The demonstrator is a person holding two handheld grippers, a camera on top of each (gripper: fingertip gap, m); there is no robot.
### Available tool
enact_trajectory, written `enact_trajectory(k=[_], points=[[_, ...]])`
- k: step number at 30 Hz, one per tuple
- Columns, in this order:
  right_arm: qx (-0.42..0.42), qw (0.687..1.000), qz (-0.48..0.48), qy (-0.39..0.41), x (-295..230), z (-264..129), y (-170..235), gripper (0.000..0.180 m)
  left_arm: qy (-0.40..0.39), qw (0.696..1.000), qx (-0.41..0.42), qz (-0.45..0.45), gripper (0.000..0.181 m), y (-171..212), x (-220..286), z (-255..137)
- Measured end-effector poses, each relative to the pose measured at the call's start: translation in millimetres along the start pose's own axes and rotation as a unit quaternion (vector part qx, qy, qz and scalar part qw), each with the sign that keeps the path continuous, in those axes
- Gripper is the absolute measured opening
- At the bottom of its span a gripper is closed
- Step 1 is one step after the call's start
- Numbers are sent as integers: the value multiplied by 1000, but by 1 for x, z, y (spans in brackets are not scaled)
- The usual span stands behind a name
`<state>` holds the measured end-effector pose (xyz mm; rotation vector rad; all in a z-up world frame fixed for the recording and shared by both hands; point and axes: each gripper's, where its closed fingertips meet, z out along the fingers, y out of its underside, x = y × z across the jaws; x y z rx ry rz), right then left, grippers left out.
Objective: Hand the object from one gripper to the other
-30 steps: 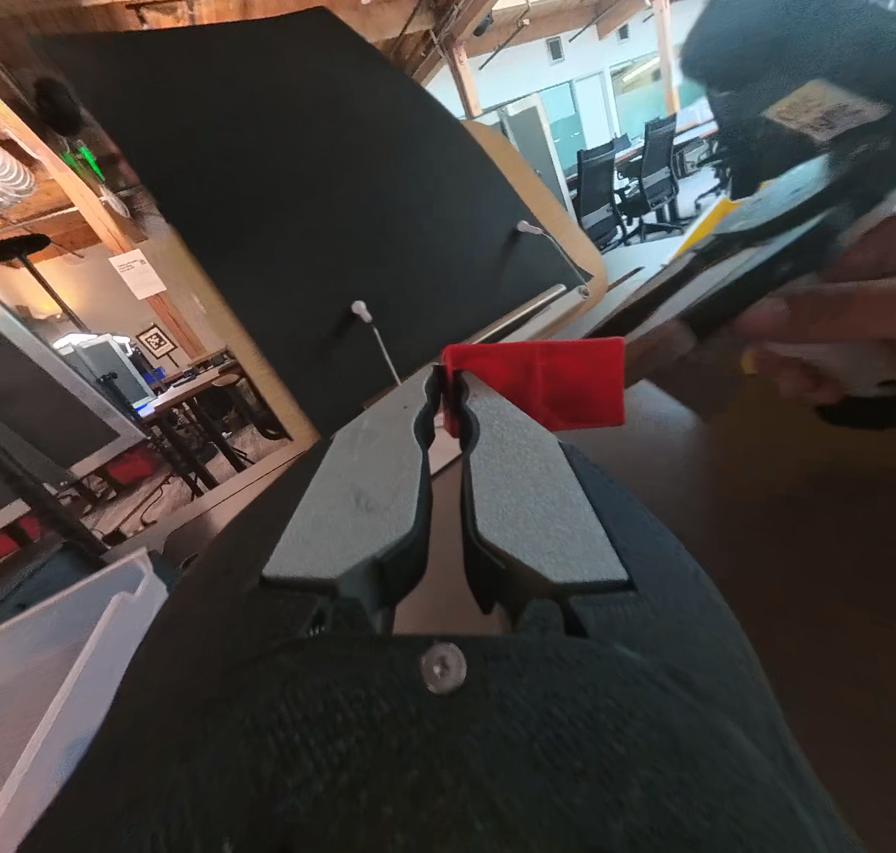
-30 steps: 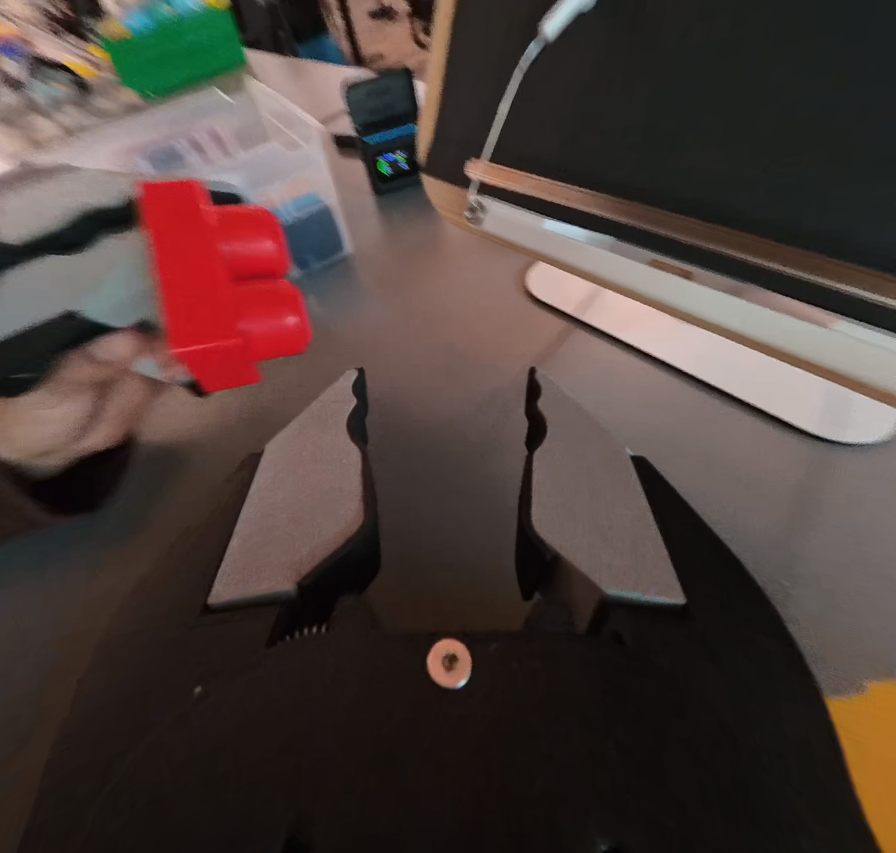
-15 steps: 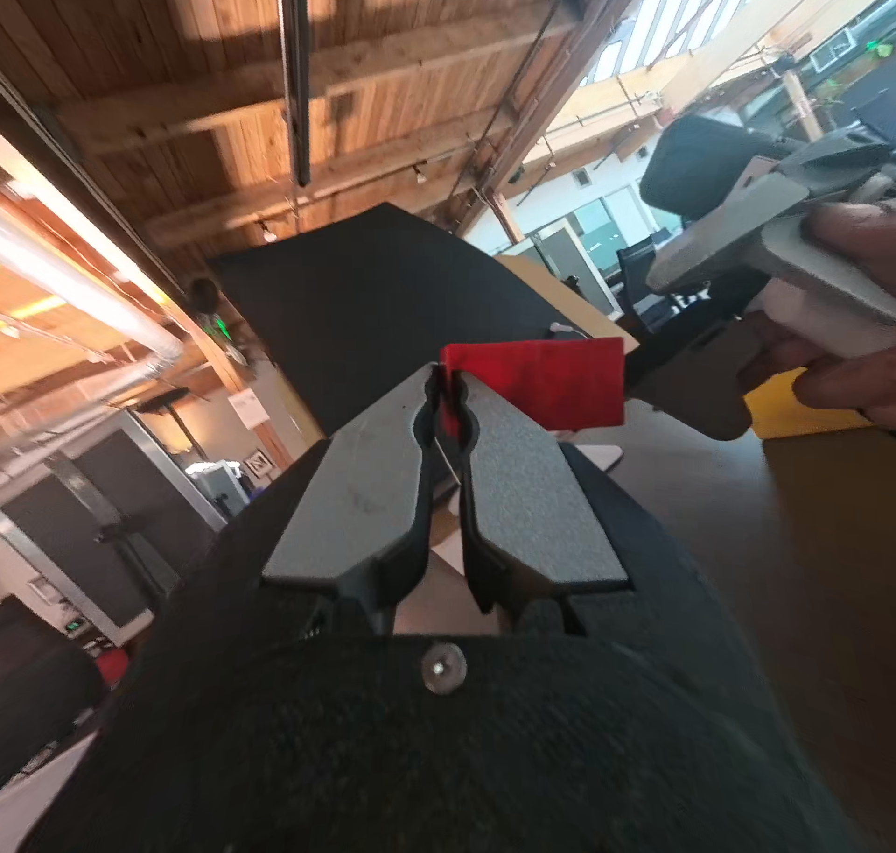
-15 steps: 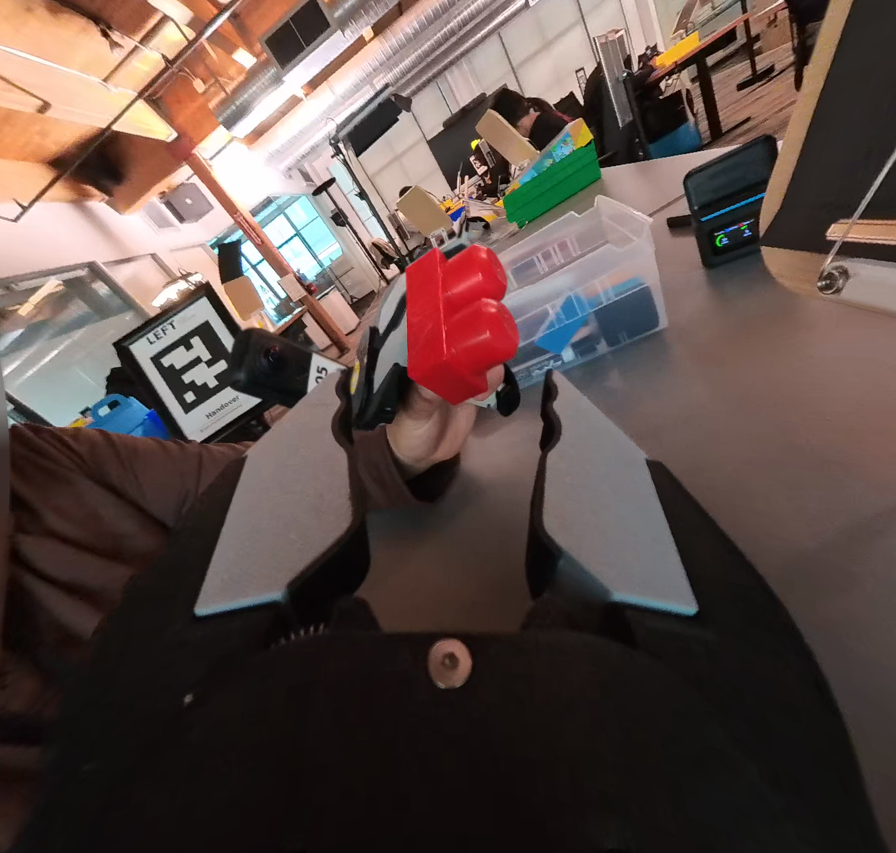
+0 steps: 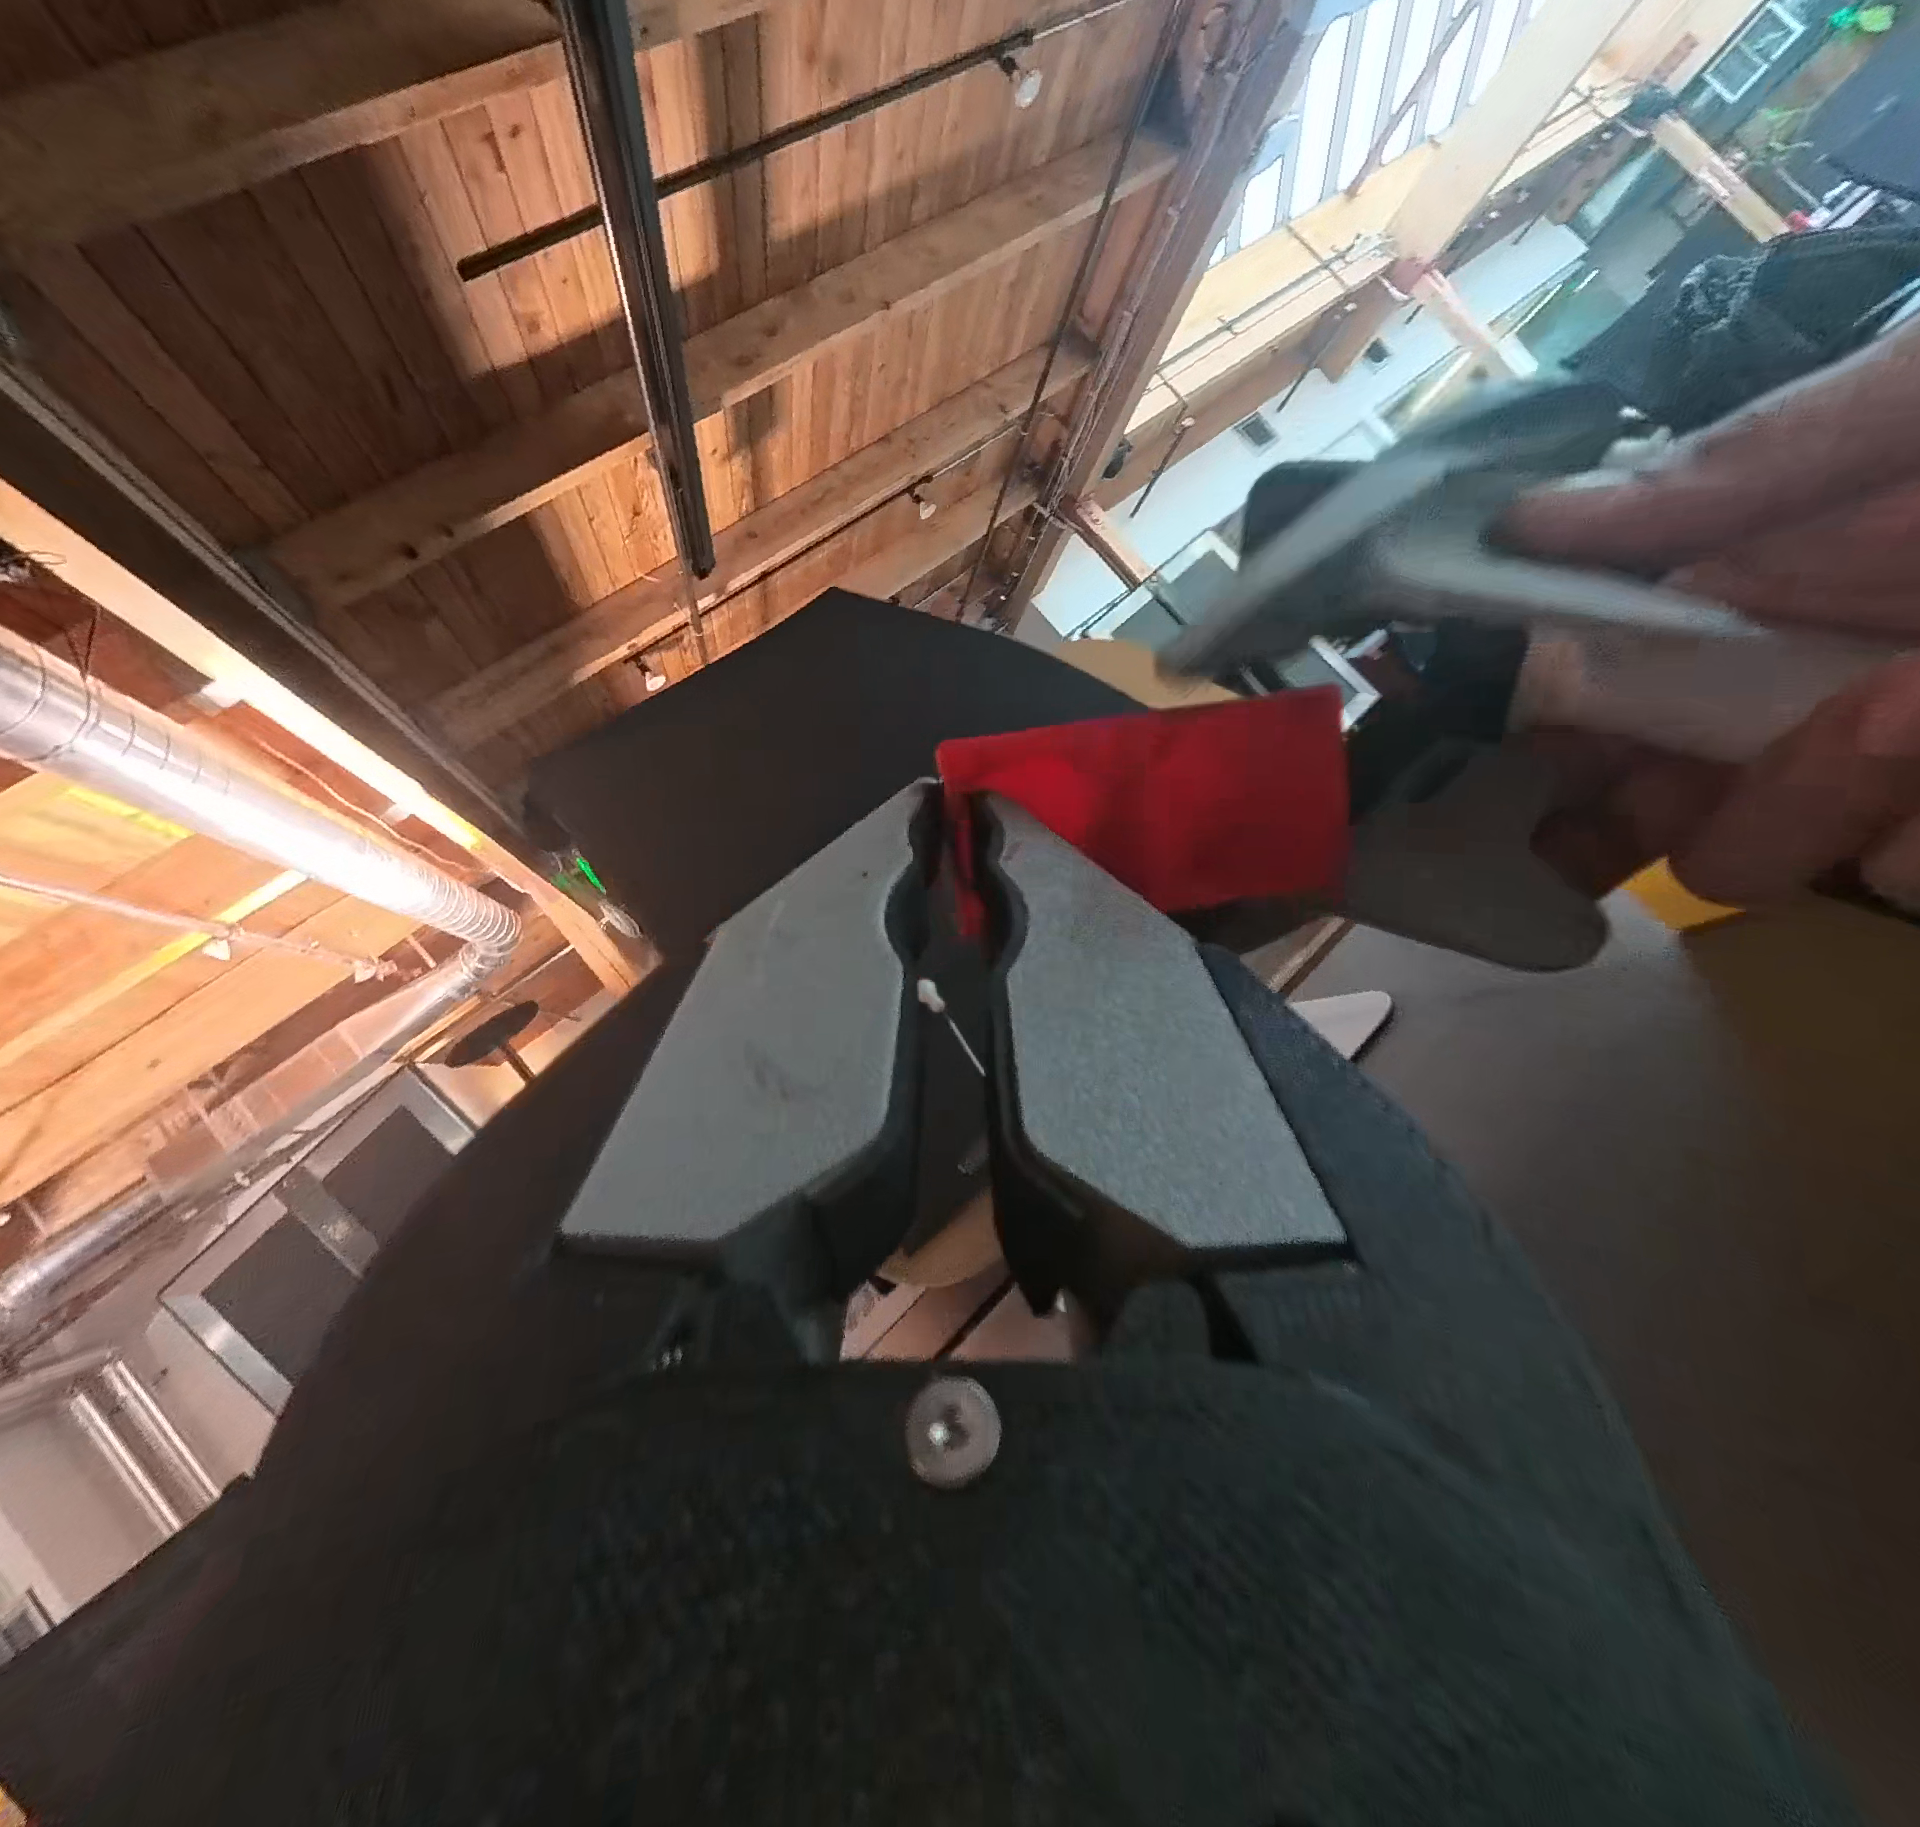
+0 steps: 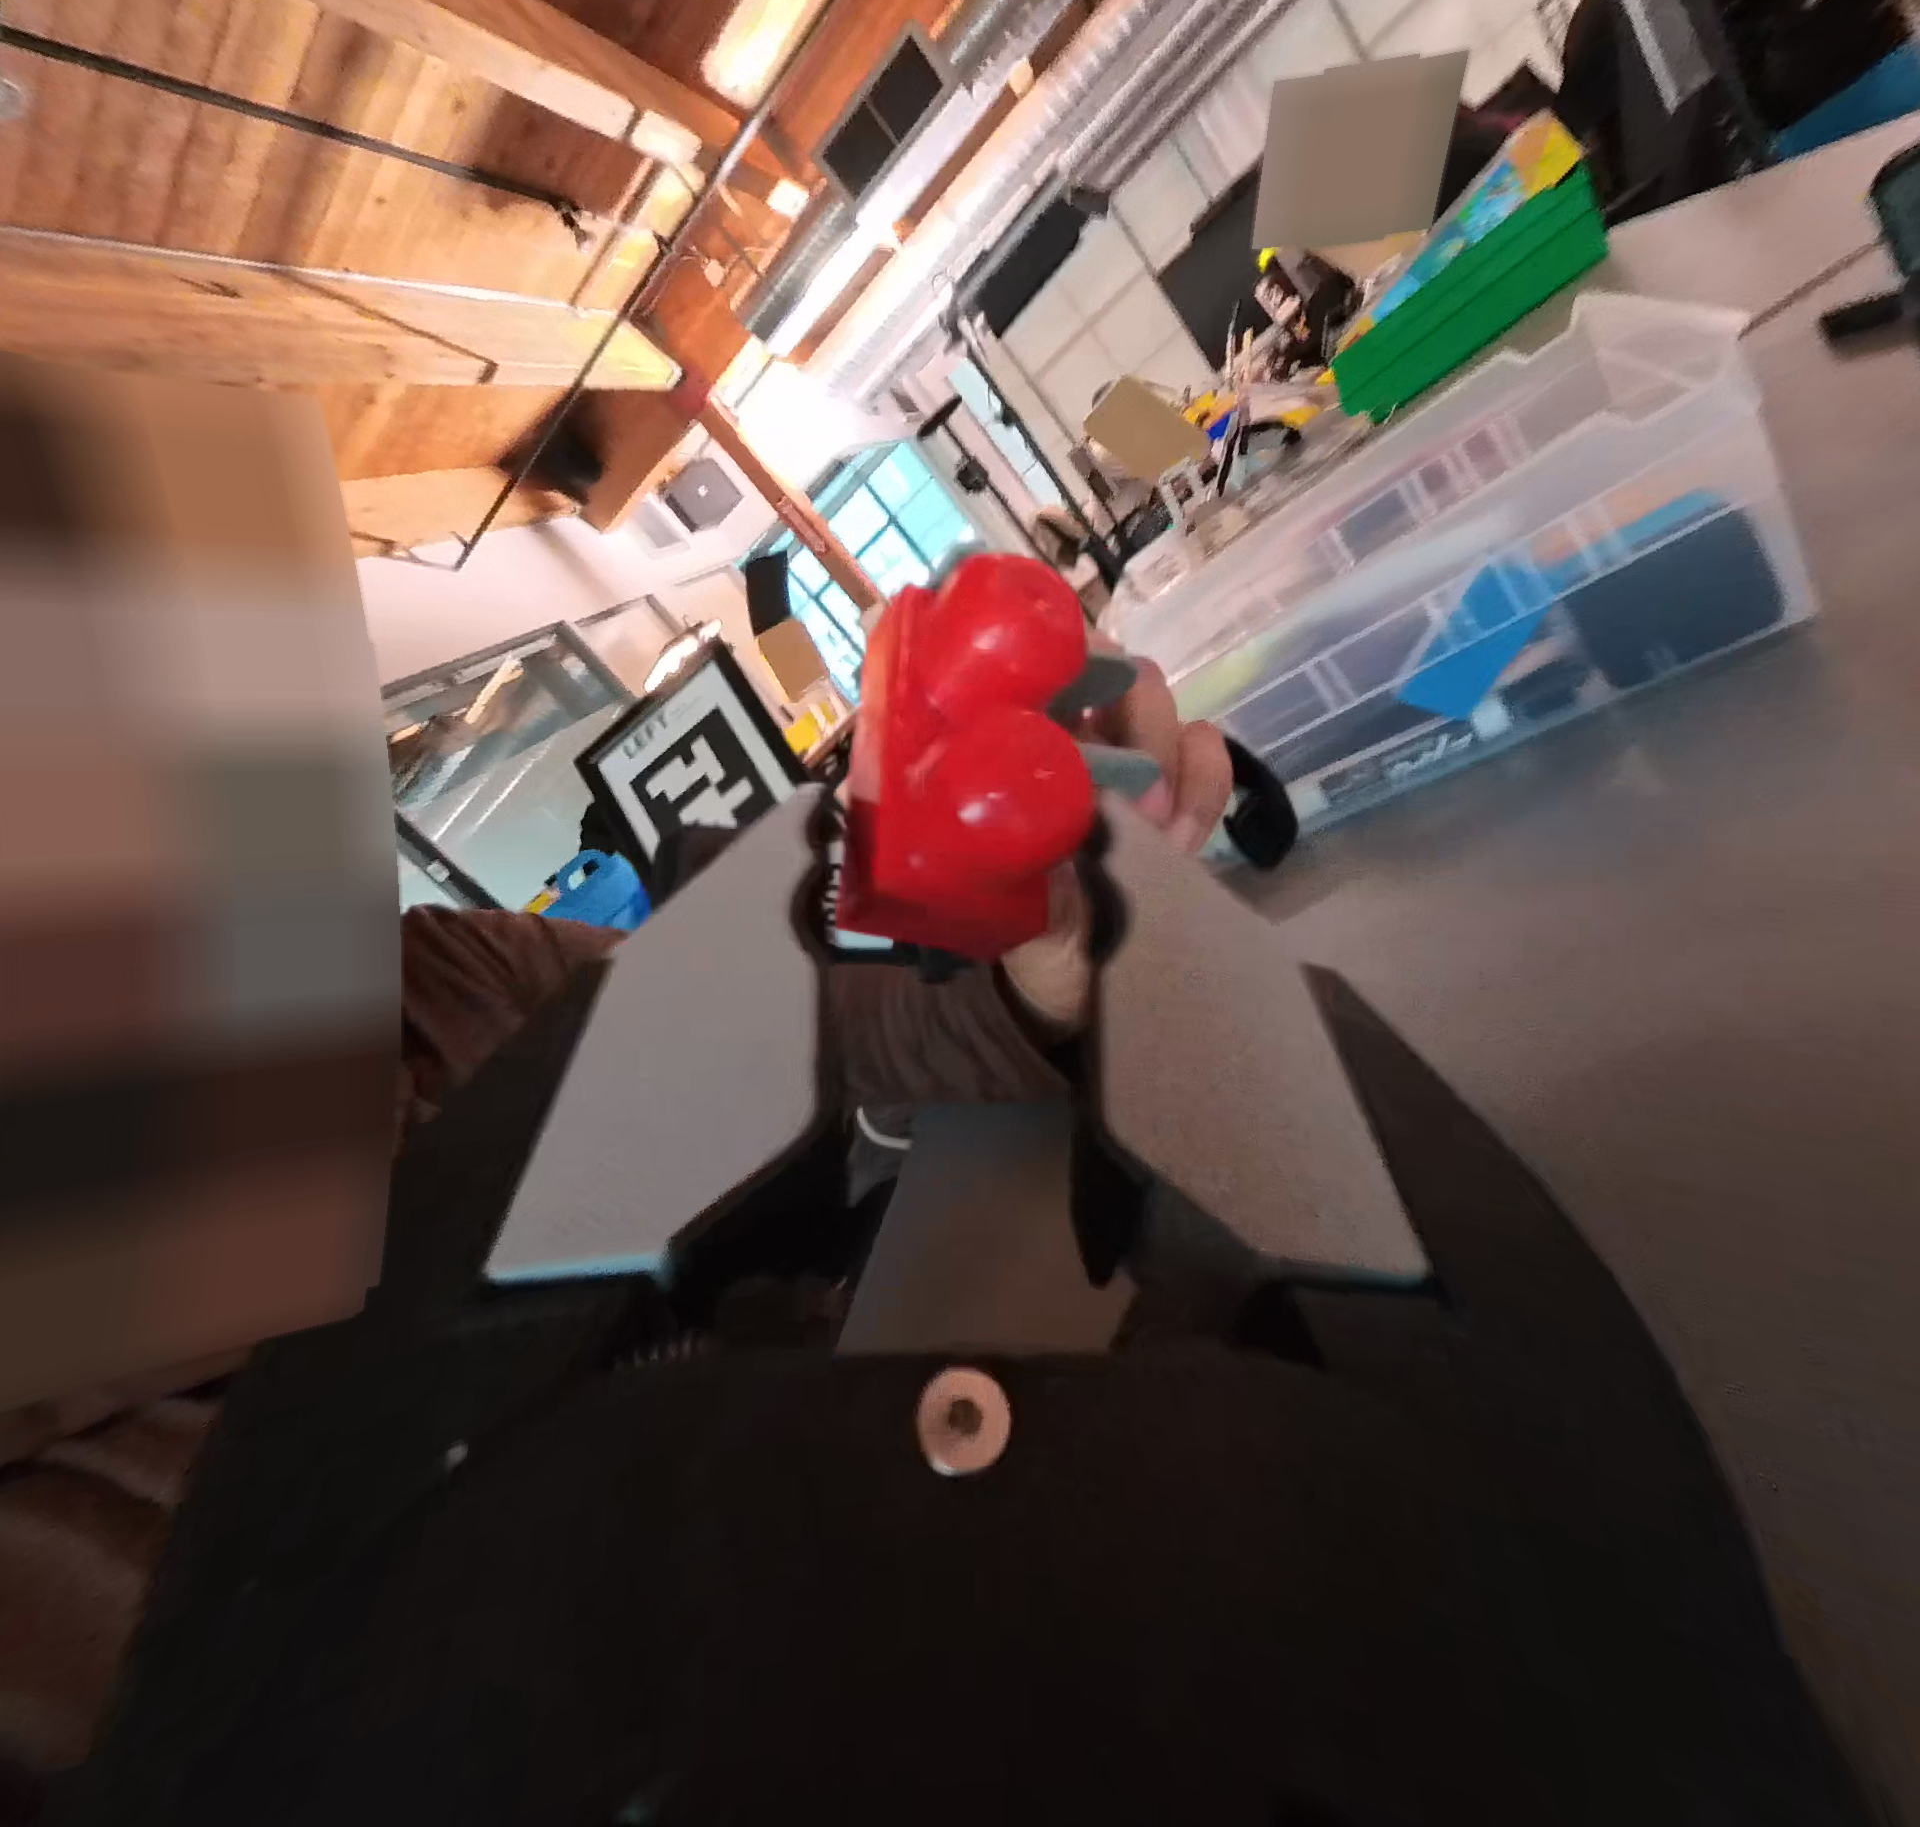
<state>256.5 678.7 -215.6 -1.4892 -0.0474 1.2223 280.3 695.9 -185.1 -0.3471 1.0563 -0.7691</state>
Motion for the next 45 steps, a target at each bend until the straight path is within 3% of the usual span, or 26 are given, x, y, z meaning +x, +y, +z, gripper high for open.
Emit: enact_trajectory(k=[1, 6, 9, 11, 13, 15, 21, 23, 25, 29, 35, 39, 42, 45], points=[[-19, 1000, 5, -3, 0, 1, 6, 36, 3, 1000, 0, 4, 1, -1, 2, 0], [-35, 994, -58, 87, 20, -8, 5, 35, 24, 999, -45, -12, 1, 19, 10, 1], [2, 978, -129, 167, 27, -27, -17, 35, 86, 985, -67, -134, 19, 30, 21, 1], [0, 959, -177, 221, 31, -39, -24, 35, 166, 944, -71, -275, 29, 30, 37, 0], [-24, 944, -222, 244, 31, -41, -24, 35, 179, 897, -81, -395, 51, 35, 36, 2], [-56, 931, -265, 243, 28, -37, -18, 35, 205, 853, -81, -473, 55, 36, 37, 1], [-103, 911, -325, 232, 24, -27, -3, 35, 282, 767, -47, -575, 50, 18, 39, -8], [-115, 913, -323, 219, 24, -24, 3, 35, 299, 759, -49, -577, 50, 15, 45, -11], [-131, 907, -329, 228, 29, -23, 8, 35, 313, 764, -41, -562, 35, 12, 50, -14], [-135, 914, -316, 215, 28, -19, 13, 36, 310, 795, -17, -521, 32, 4, 47, -15], [-147, 929, -252, 228, 44, -29, 17, 47, 254, 899, -6, -357, 31, 3, 38, -12], [-123, 942, -216, 224, 46, -33, 11, 63, 146, 976, -74, -142, 30, 35, 22, -4], [-78, 969, -163, 170, 35, -30, 4, 79, 124, 988, -83, 26, 30, 44, 28, -7], [-55, 981, -122, 144, 33, -27, 2, 86, 118, 988, -62, 76, 30, 33, 35, -7]])
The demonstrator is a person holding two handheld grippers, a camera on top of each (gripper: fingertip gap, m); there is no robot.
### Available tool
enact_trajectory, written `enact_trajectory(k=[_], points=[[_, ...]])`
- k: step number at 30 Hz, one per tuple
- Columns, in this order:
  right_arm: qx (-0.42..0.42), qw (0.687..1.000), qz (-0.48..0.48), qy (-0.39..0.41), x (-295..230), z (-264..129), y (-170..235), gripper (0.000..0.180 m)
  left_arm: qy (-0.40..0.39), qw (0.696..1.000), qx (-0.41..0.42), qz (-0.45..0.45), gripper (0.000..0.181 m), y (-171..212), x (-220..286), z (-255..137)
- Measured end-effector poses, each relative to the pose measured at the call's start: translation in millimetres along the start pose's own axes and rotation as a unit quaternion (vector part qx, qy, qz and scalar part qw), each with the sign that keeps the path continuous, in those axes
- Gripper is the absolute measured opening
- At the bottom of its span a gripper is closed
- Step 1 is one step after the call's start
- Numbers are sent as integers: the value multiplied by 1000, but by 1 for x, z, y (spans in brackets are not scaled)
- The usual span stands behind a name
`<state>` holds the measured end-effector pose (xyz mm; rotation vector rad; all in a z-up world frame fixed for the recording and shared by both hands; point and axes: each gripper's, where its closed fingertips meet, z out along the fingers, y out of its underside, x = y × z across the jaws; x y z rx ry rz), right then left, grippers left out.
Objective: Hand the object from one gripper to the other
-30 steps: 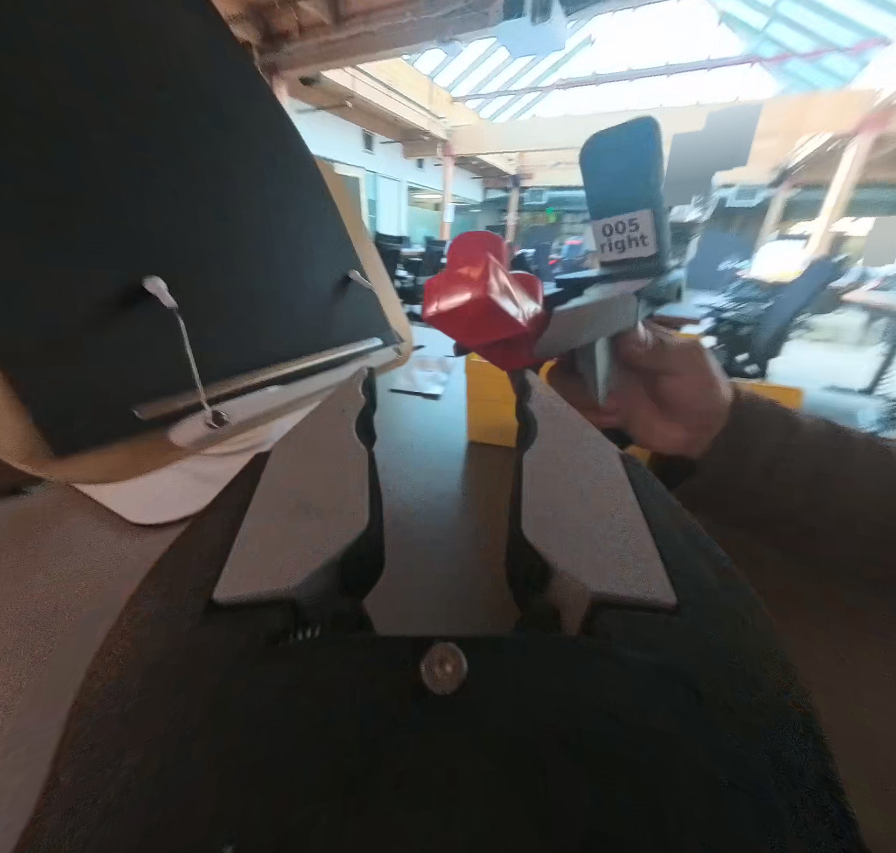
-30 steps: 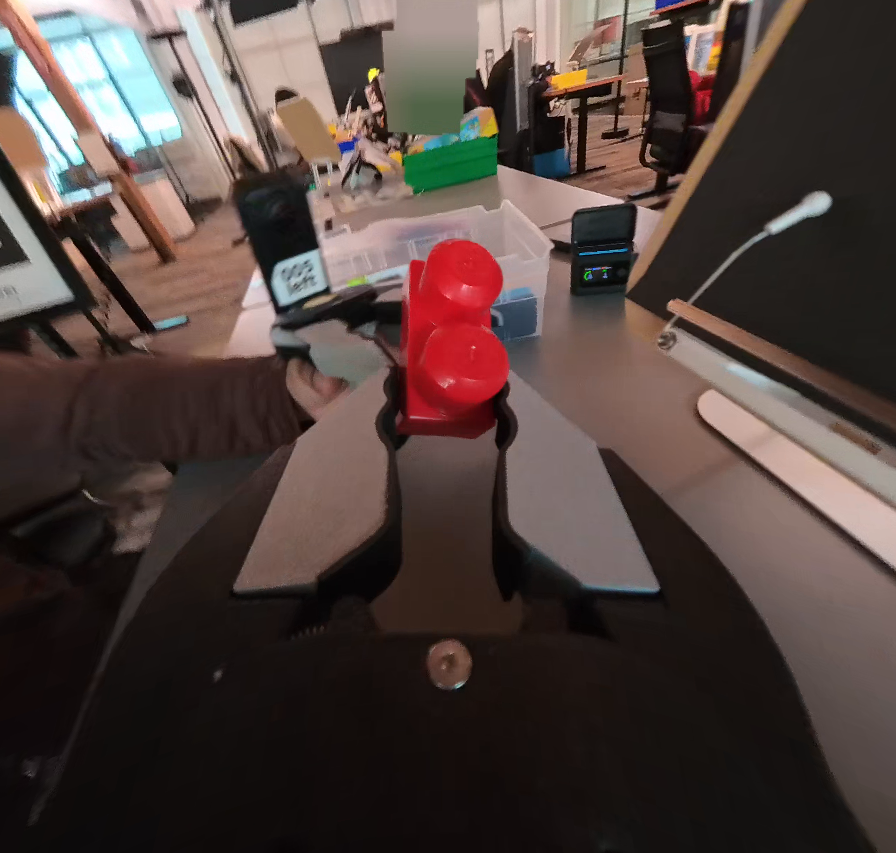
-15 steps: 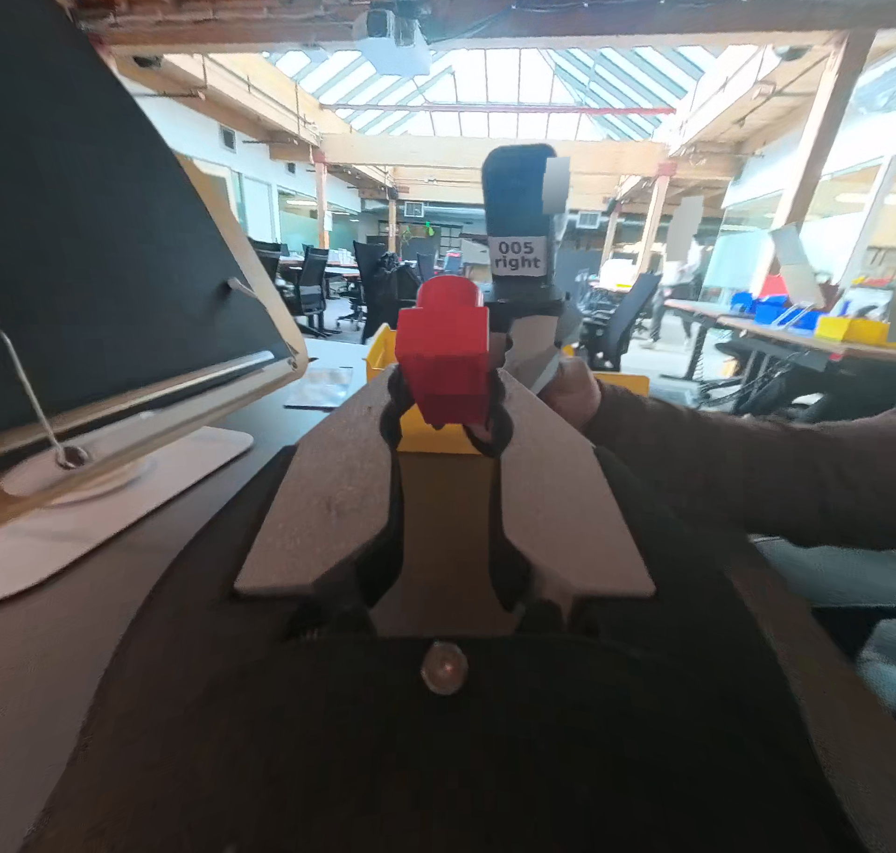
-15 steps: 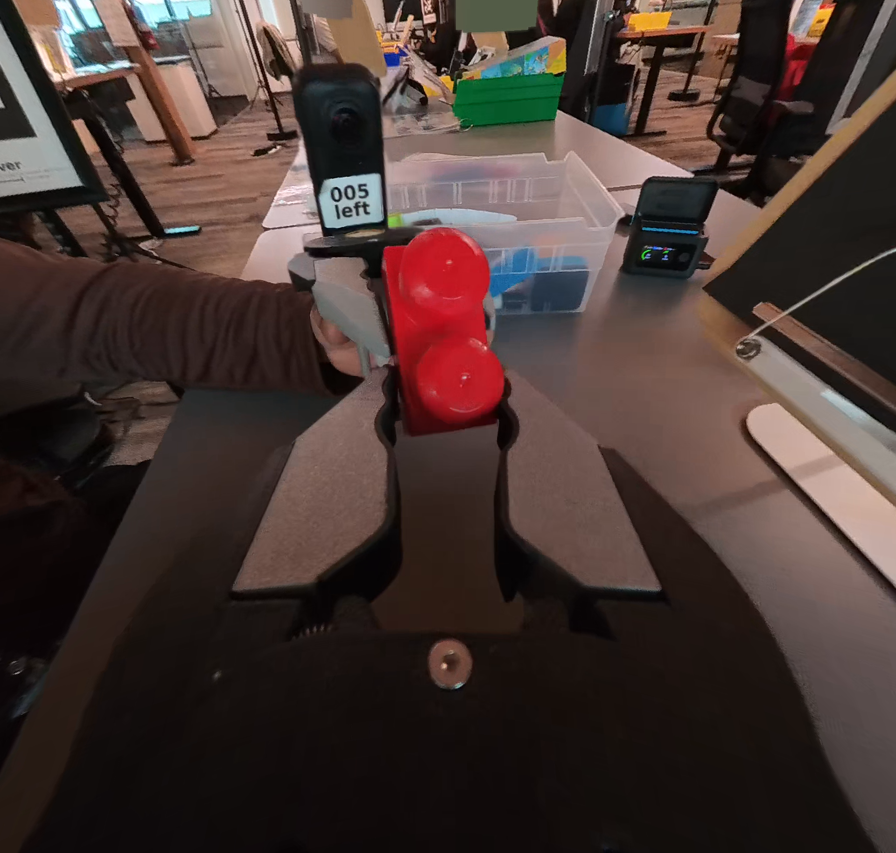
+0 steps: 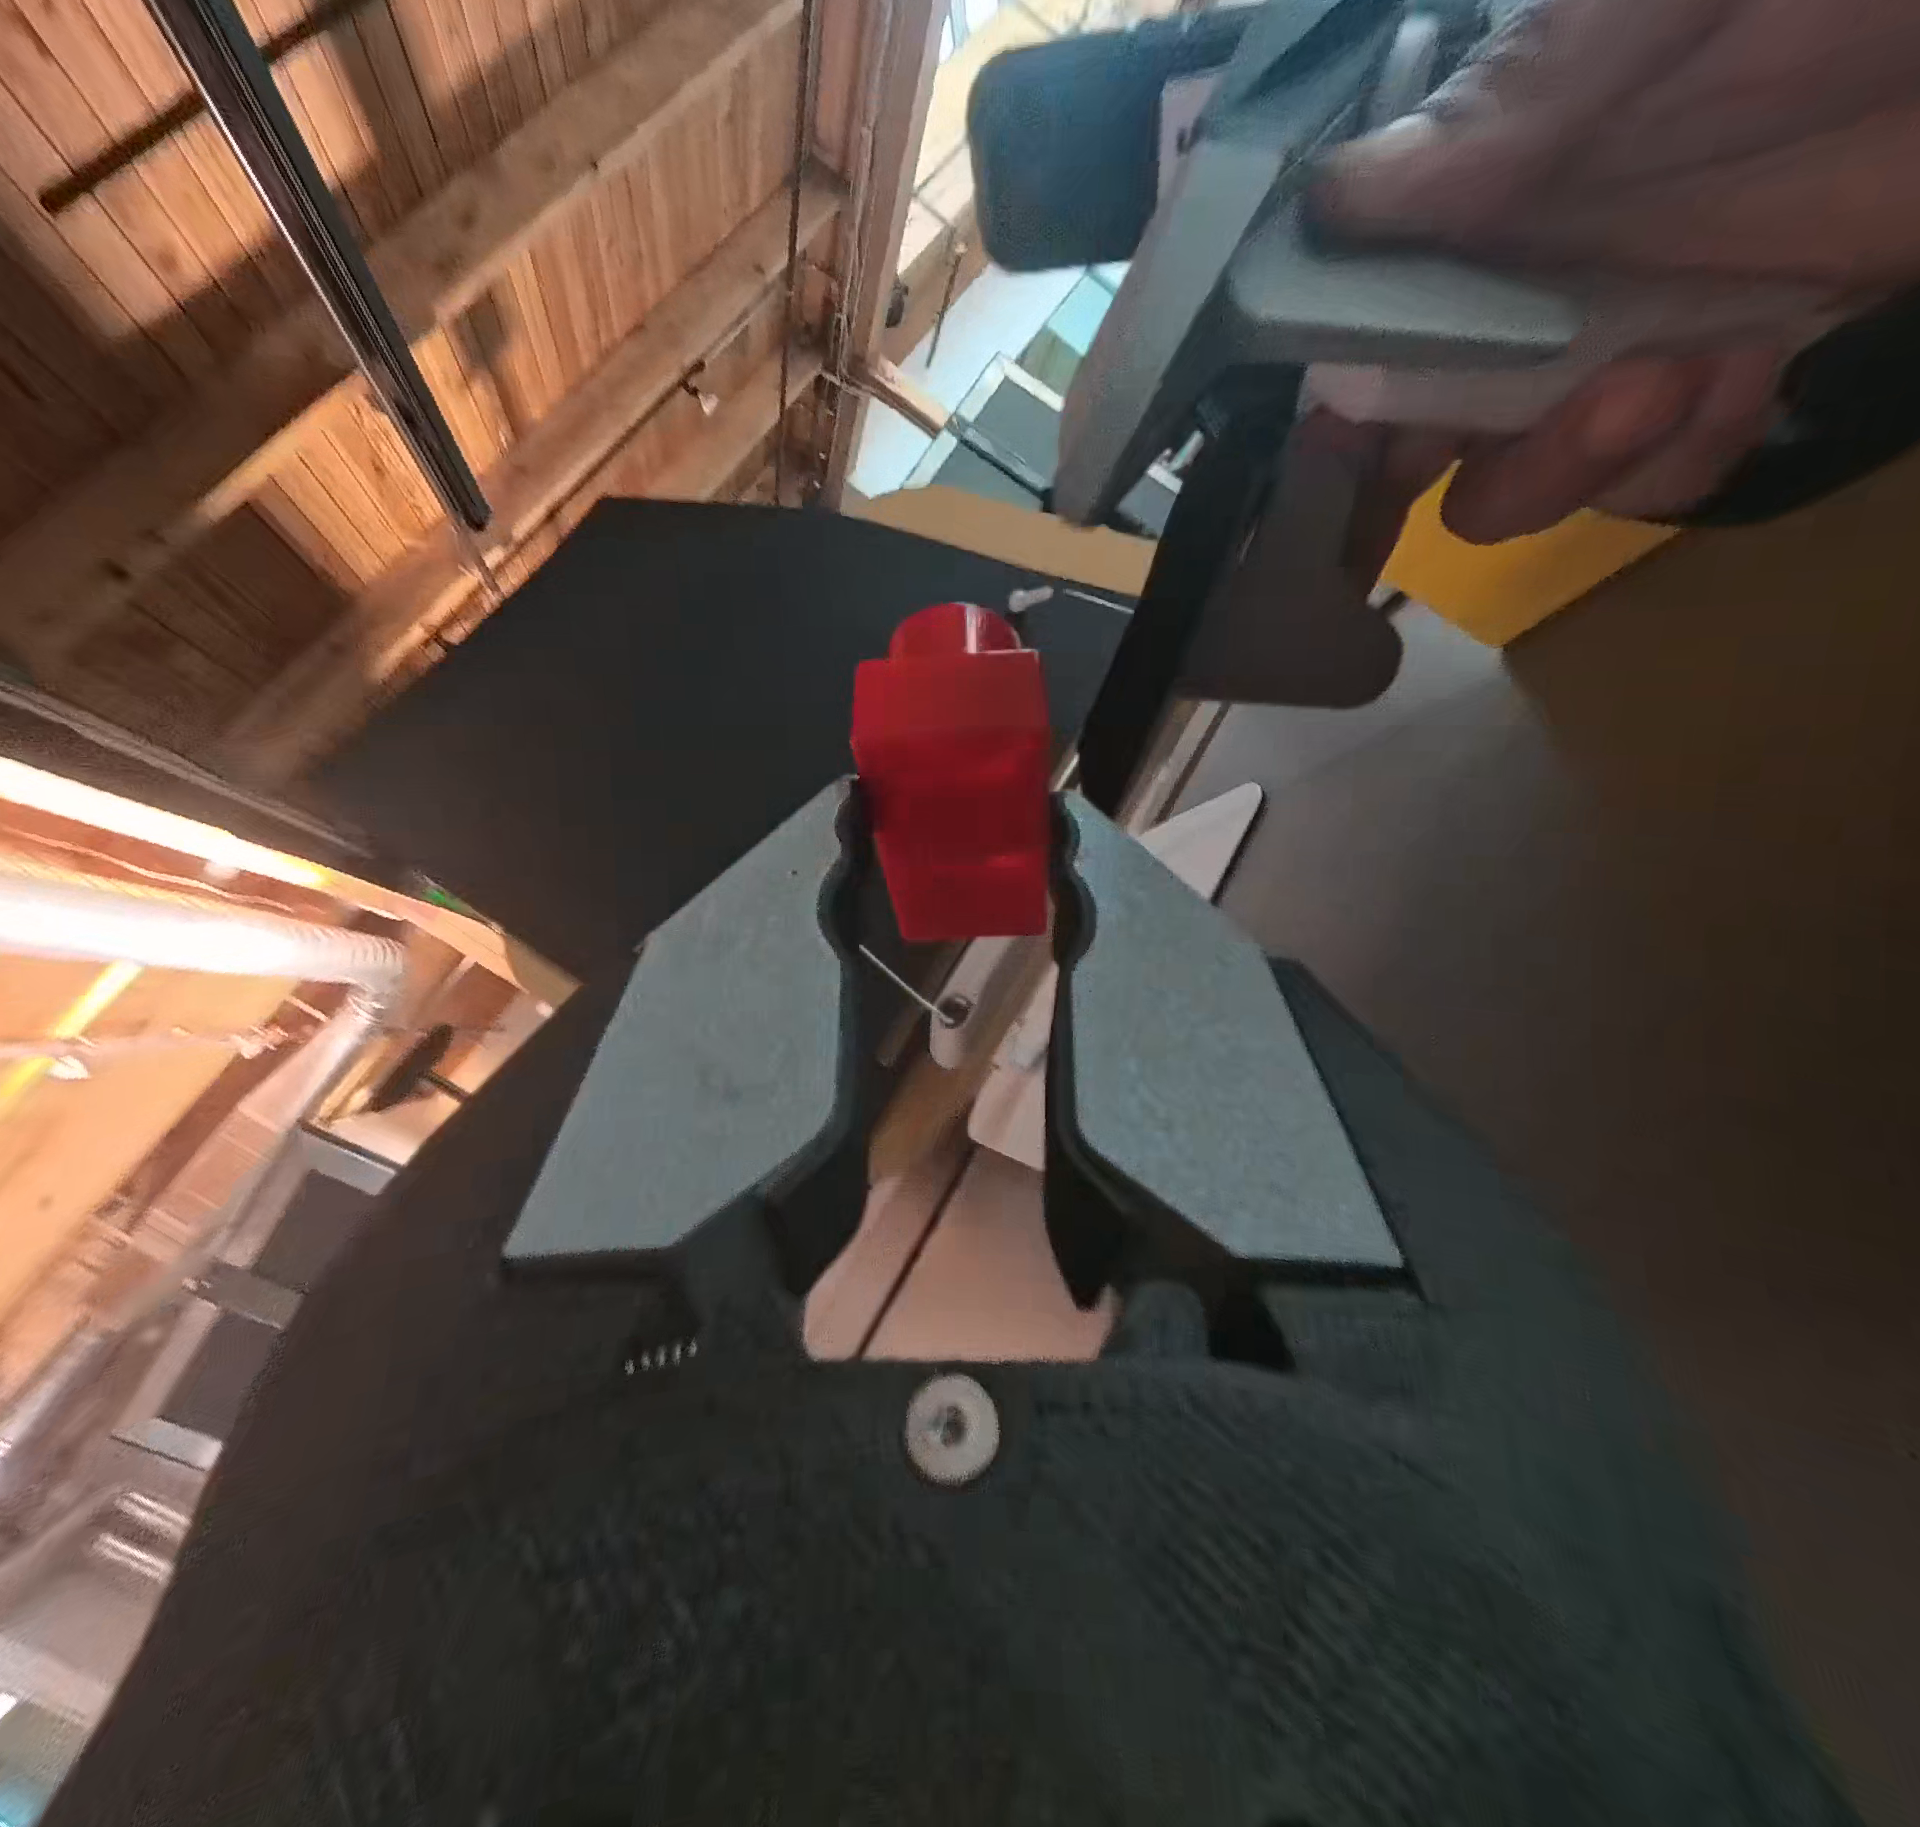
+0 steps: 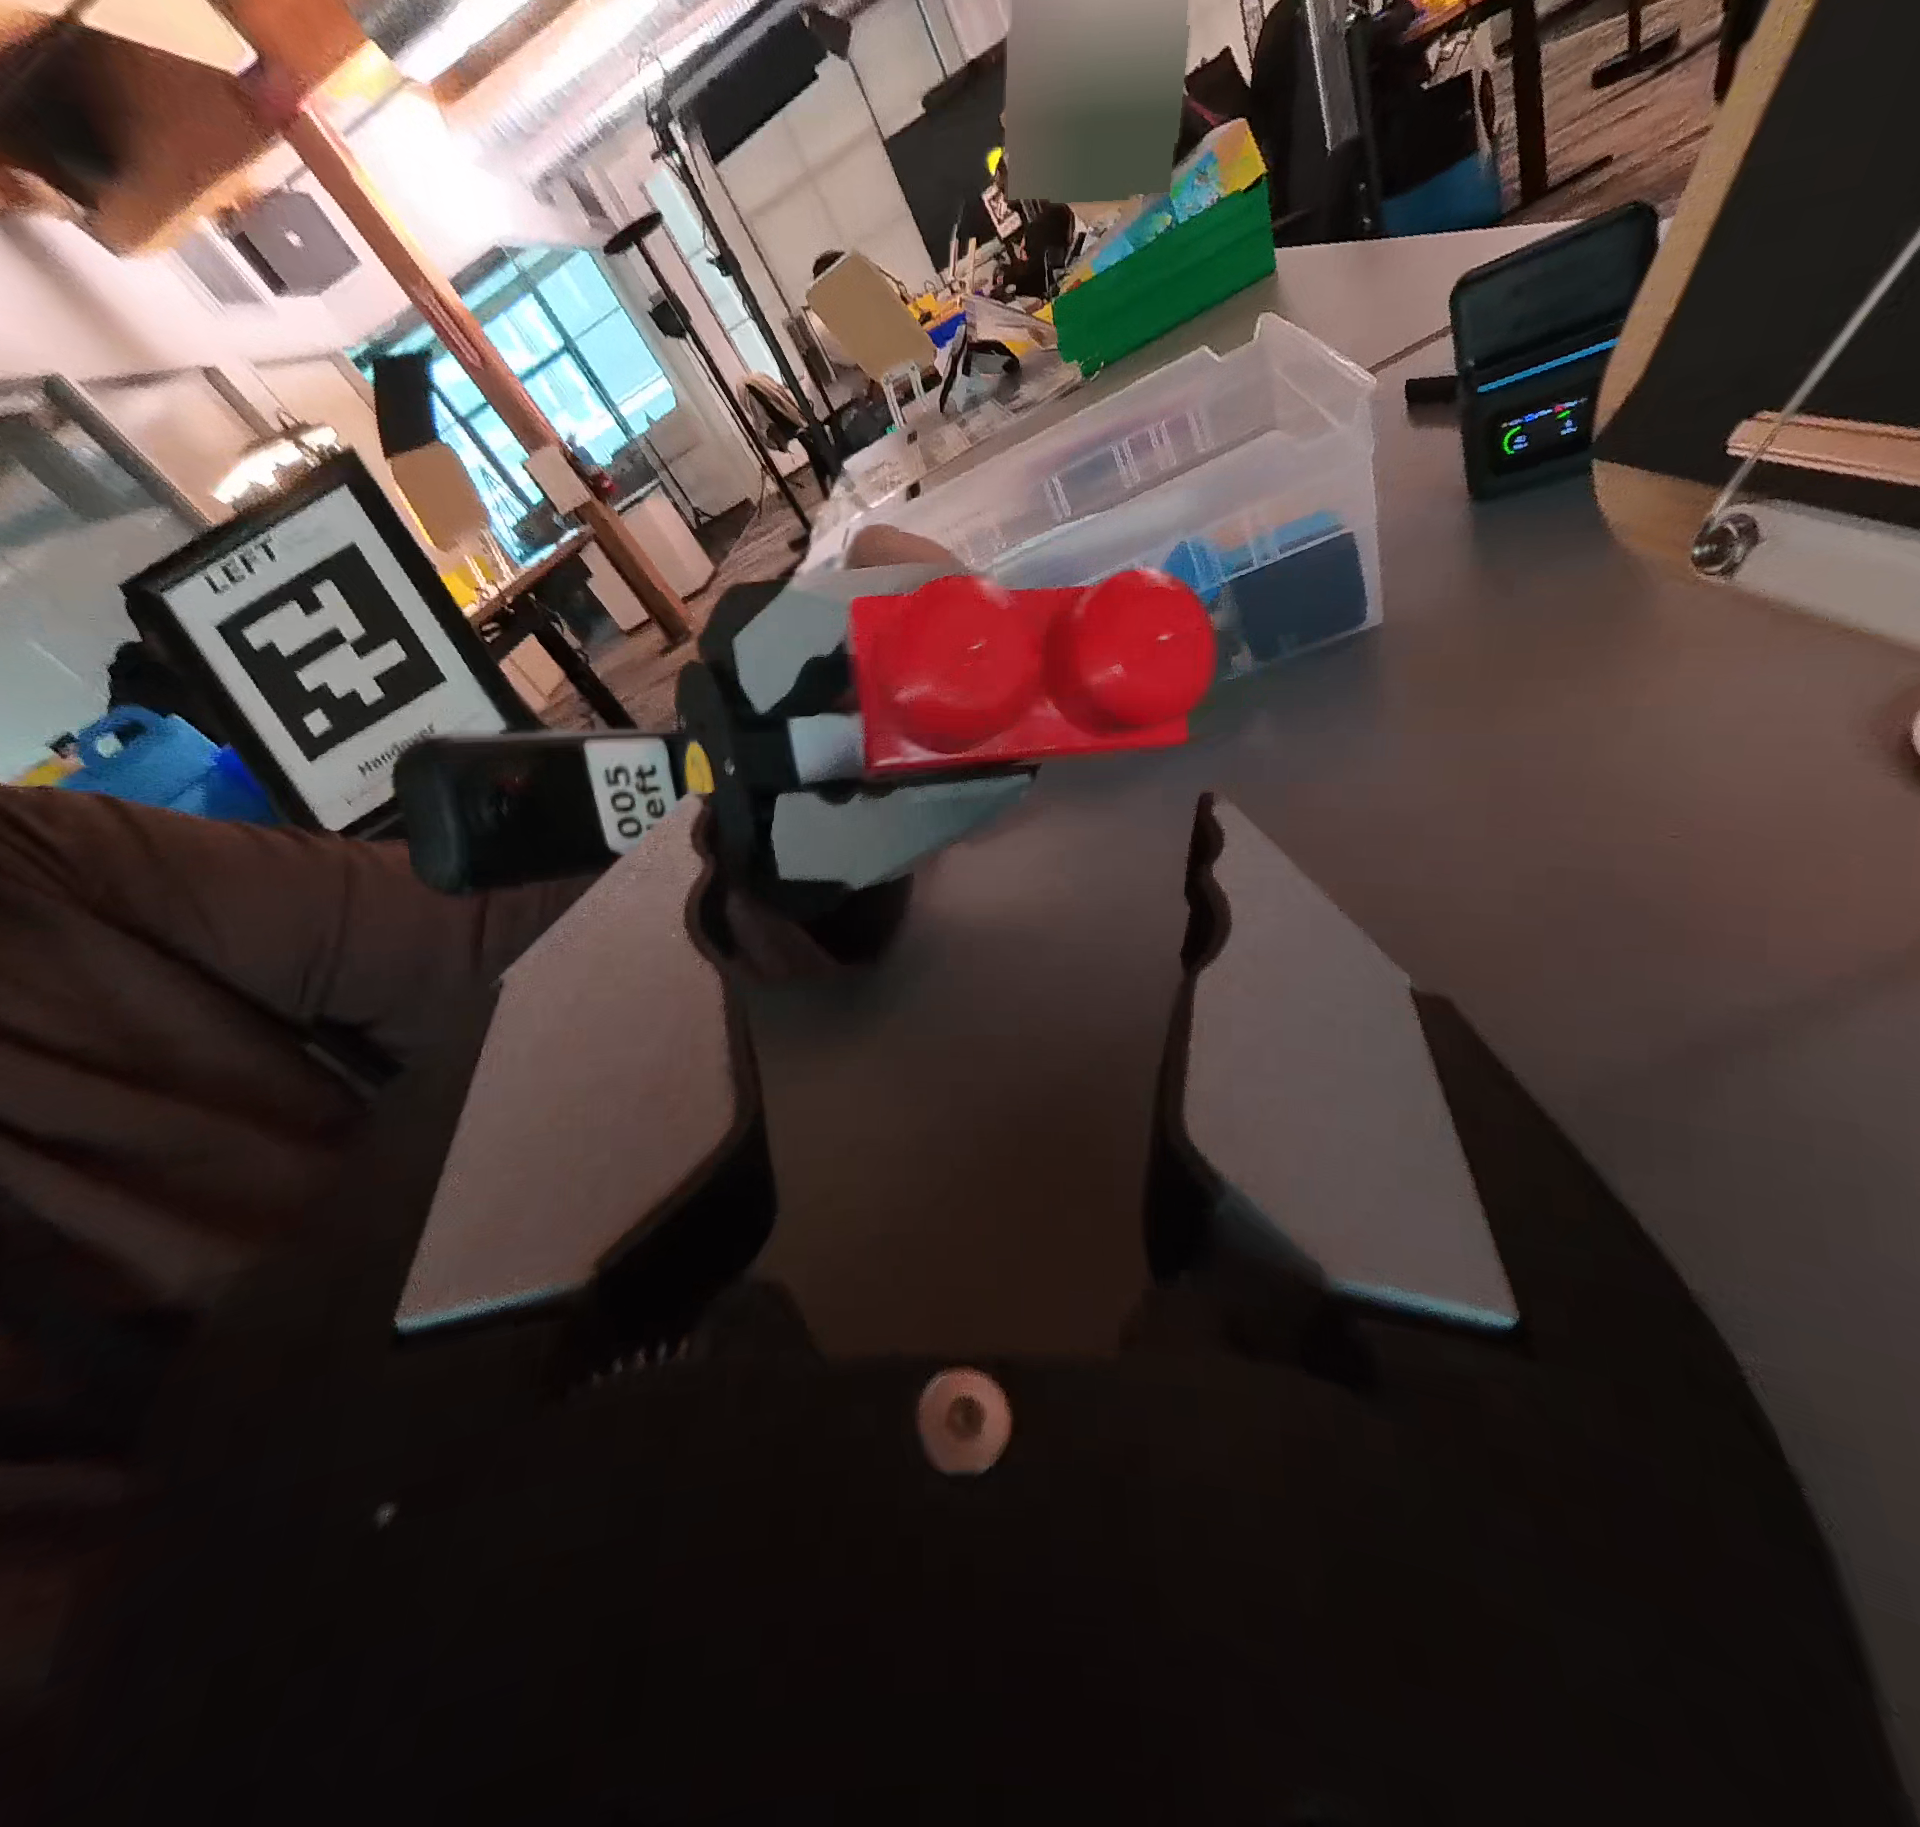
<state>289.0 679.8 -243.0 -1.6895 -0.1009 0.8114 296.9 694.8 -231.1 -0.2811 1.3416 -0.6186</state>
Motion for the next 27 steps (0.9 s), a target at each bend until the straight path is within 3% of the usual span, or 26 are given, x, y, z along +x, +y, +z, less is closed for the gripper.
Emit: enact_trajectory(k=[3, 7, 8, 15, 17, 20, 22, 25, 27], points=[[18, 1000, 14, -21, -4, 5, -2, 88, -16, 999, 27, 41, 30, -16, 0, -4], [47, 996, 33, -66, -14, 11, -7, 84, 11, 998, 62, -7, 31, -32, 13, -5], [53, 995, 29, -78, -17, 10, -8, 74, 14, 998, 61, -13, 31, -33, 14, -4], [31, 998, -50, -6, -8, 5, -7, 72, 56, 994, 25, -93, 31, -21, 24, -1], [50, 997, -64, -17, -14, -2, -15, 72, 121, 971, 16, -206, 43, -22, 32, 0], [79, 993, -79, -42, -23, -13, -26, 71, 180, 907, 35, -379, 56, -29, 25, -2], [83, 992, -79, -47, -25, -16, -27, 72, 159, 901, 39, -402, 56, -21, 15, -2], [74, 992, -67, -83, -33, -13, -23, 72, 142, 916, 42, -372, 56, -16, 13, -3], [49, 991, -71, -104, -40, -8, -15, 72, 178, 894, 57, -407, 62, -25, 20, -6]])
